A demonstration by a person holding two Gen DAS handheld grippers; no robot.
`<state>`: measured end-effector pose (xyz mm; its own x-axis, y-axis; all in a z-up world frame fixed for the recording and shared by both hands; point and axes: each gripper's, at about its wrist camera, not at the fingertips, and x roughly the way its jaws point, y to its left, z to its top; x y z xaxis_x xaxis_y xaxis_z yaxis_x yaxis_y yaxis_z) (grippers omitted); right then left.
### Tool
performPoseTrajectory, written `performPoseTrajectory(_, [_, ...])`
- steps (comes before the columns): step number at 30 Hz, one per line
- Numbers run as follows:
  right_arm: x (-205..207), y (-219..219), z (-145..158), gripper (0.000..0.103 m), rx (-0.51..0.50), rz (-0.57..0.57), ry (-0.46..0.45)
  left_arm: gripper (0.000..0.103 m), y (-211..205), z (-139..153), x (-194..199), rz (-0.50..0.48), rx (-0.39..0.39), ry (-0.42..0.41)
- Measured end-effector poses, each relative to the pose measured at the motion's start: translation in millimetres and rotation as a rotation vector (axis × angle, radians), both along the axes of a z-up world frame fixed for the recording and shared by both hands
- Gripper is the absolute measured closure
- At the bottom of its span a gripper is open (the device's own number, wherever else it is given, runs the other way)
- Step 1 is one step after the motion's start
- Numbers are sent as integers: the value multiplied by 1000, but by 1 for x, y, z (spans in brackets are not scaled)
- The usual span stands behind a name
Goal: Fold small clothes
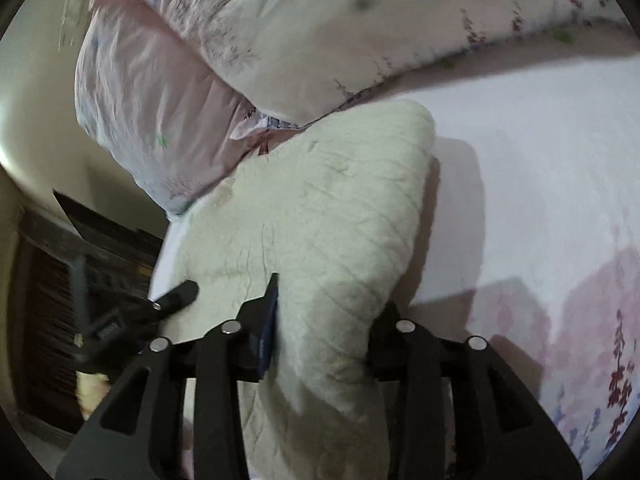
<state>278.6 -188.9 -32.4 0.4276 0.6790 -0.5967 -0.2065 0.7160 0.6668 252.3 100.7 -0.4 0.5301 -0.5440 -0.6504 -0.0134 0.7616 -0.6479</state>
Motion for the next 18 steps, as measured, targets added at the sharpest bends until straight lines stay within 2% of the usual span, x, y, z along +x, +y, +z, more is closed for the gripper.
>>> performPoseTrajectory(7, [10,-33,16,61,37,-119,-43,37,4,16,-17,5,67,-46])
performPoseTrajectory(10, [17,-30,20,95,-22,-135,-93,36,5,14,-21,9,106,-45])
performPoseTrajectory(13, [20,-23,20,96,-143,-192,-119,31,2,13,-20,15,159,-51])
performPoseTrajectory(16, [24,-25,11,96,-198,-222,-85,30,-6,11,-17,14,217,-50])
performPoseTrajectory(18, [23,-24,15,94,-232,-211,-93,30,-9,13,-21,19,249,-62])
